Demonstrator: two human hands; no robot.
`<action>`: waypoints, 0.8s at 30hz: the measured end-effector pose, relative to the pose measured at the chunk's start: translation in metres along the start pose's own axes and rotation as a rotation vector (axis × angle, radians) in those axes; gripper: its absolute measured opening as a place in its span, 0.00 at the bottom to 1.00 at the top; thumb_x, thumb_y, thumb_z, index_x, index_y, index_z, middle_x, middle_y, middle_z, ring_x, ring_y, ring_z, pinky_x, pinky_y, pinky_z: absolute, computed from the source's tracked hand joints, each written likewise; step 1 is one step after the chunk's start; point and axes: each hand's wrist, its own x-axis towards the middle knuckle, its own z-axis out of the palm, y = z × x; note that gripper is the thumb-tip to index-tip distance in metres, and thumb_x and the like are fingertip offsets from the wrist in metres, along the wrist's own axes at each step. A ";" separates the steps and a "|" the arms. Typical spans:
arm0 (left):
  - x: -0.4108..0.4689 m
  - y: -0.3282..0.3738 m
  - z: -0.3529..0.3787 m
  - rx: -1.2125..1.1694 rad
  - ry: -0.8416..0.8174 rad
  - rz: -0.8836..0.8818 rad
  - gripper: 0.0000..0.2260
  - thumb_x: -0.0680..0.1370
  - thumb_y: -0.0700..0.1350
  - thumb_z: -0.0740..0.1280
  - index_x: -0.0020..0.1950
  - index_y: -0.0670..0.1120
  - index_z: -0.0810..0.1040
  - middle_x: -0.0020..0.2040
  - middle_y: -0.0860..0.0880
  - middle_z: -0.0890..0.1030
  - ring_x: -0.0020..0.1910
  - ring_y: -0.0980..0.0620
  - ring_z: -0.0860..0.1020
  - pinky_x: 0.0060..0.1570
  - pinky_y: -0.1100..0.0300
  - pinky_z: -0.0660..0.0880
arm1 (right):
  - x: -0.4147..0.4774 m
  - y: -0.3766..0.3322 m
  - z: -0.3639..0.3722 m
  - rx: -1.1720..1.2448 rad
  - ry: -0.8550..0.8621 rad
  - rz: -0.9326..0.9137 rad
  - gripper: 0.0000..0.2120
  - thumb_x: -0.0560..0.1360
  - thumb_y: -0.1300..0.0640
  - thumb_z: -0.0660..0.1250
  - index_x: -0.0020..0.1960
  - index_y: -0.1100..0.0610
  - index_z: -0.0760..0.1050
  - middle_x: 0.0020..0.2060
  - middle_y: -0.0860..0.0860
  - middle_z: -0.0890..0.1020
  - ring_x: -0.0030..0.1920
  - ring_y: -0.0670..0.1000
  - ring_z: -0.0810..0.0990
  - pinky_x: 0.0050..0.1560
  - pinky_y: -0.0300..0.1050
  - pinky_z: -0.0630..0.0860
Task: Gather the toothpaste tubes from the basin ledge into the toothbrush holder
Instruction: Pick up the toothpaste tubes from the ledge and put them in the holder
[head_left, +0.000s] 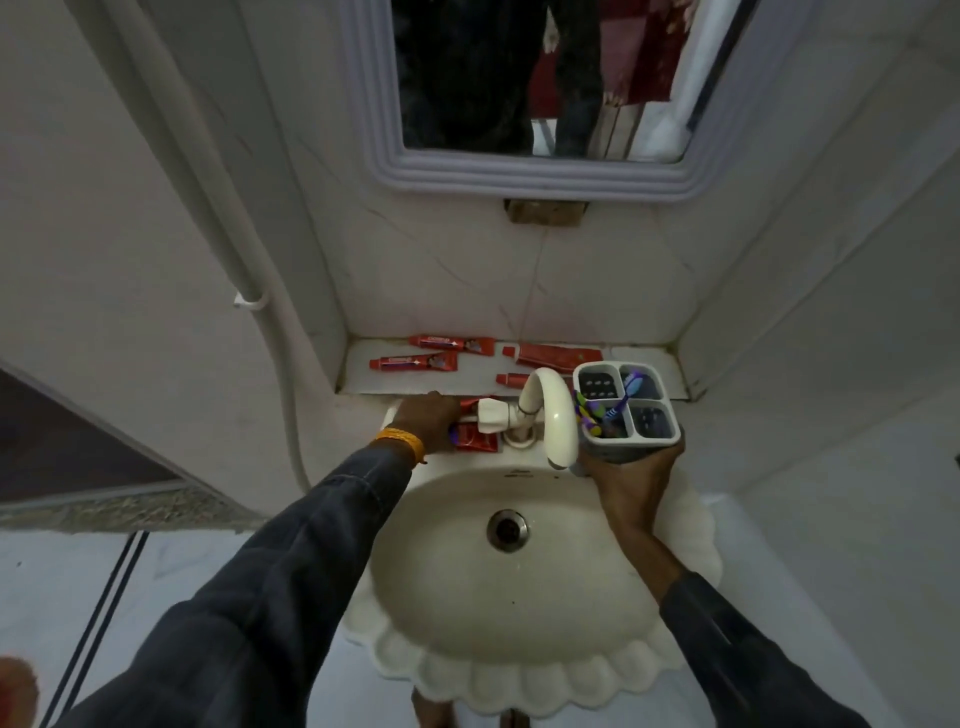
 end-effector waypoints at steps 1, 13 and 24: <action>0.001 0.000 0.001 0.004 -0.006 -0.005 0.22 0.71 0.52 0.74 0.62 0.46 0.78 0.57 0.43 0.83 0.55 0.43 0.81 0.55 0.52 0.78 | -0.001 0.000 0.001 -0.008 0.002 -0.001 0.59 0.52 0.68 0.89 0.75 0.57 0.60 0.69 0.50 0.76 0.62 0.33 0.78 0.60 0.32 0.78; -0.010 -0.030 -0.010 -0.156 -0.262 -0.142 0.26 0.73 0.44 0.74 0.68 0.43 0.72 0.56 0.41 0.83 0.34 0.53 0.79 0.30 0.66 0.75 | 0.009 -0.002 0.004 -0.026 -0.008 -0.019 0.57 0.57 0.62 0.89 0.77 0.55 0.59 0.71 0.51 0.75 0.69 0.49 0.77 0.58 0.26 0.76; -0.013 -0.013 -0.103 -0.586 0.230 -0.176 0.13 0.71 0.51 0.75 0.51 0.46 0.82 0.46 0.48 0.84 0.44 0.49 0.83 0.47 0.55 0.81 | 0.017 -0.005 -0.004 0.029 -0.065 0.010 0.57 0.56 0.59 0.89 0.76 0.54 0.61 0.71 0.49 0.75 0.65 0.34 0.75 0.59 0.27 0.76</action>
